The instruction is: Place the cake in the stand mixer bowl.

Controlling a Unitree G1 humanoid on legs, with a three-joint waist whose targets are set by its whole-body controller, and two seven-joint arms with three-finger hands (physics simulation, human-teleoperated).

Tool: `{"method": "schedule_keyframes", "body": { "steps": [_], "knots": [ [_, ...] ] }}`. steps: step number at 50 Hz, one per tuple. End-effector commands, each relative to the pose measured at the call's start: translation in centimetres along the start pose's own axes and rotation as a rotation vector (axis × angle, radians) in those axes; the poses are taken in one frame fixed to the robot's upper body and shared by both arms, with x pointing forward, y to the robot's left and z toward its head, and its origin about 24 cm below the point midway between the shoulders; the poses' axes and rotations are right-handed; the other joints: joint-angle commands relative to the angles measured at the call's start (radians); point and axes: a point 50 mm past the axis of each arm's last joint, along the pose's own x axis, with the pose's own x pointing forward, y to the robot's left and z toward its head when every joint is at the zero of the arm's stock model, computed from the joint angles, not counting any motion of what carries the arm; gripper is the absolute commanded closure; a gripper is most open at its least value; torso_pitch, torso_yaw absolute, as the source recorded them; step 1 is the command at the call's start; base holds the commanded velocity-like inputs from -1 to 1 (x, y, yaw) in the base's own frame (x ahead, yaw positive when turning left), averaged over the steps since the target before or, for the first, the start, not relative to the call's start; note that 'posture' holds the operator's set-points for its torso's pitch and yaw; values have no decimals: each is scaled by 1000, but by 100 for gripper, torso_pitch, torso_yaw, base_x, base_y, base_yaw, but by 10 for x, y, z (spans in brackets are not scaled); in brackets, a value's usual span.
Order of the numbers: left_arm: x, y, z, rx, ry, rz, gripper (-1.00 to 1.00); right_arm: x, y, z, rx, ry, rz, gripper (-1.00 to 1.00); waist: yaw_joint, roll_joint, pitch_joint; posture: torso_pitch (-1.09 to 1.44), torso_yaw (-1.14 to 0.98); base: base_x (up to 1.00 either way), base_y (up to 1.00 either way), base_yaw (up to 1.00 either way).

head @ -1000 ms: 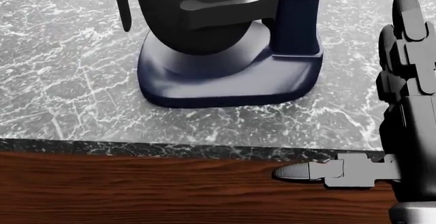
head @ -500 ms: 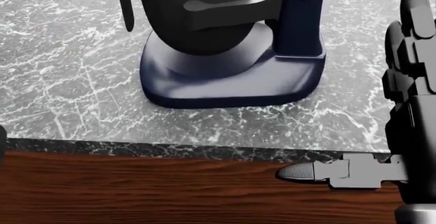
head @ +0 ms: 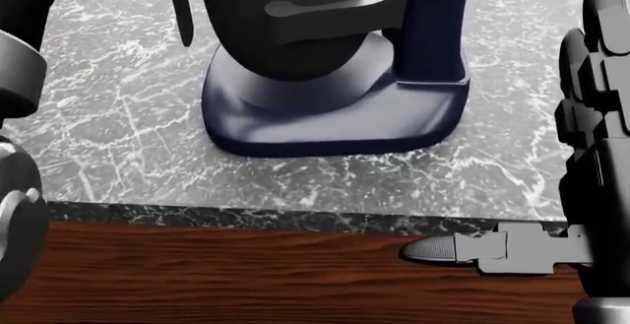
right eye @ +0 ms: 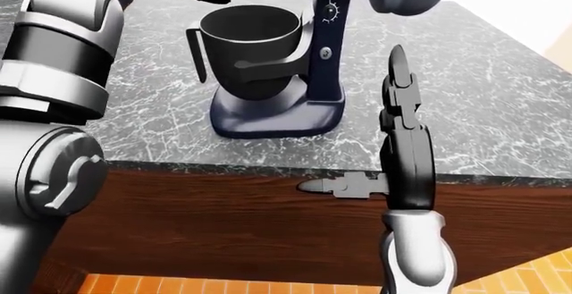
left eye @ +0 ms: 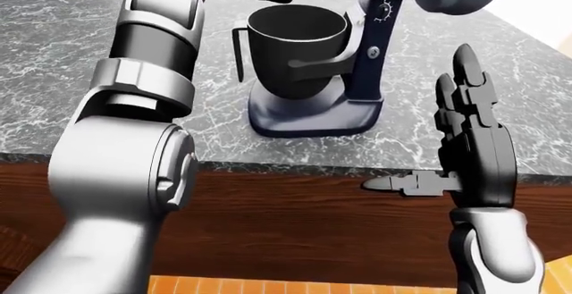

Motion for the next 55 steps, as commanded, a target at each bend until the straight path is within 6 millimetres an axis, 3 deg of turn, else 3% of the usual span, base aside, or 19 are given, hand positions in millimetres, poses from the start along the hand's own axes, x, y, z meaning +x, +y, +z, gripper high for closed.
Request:
{"method": "schedule_keyframes", "body": {
  "steps": [1, 38, 55],
  "knots": [
    [-1, 9, 35, 26, -143, 45, 100, 0, -2, 12, -7, -70, -15, -100, -1, -1, -30, 0, 0, 0, 0, 0],
    [7, -30, 39, 15, -171, 1, 100, -1, -5, 12, -6, -75, -21, -100, 1, -7, -32, 0, 0, 0, 0, 0],
    [11, -39, 27, -43, -161, 35, 100, -2, -6, 13, -5, -78, -21, -100, 2, -8, -34, 0, 0, 0, 0, 0]
  ]
}}
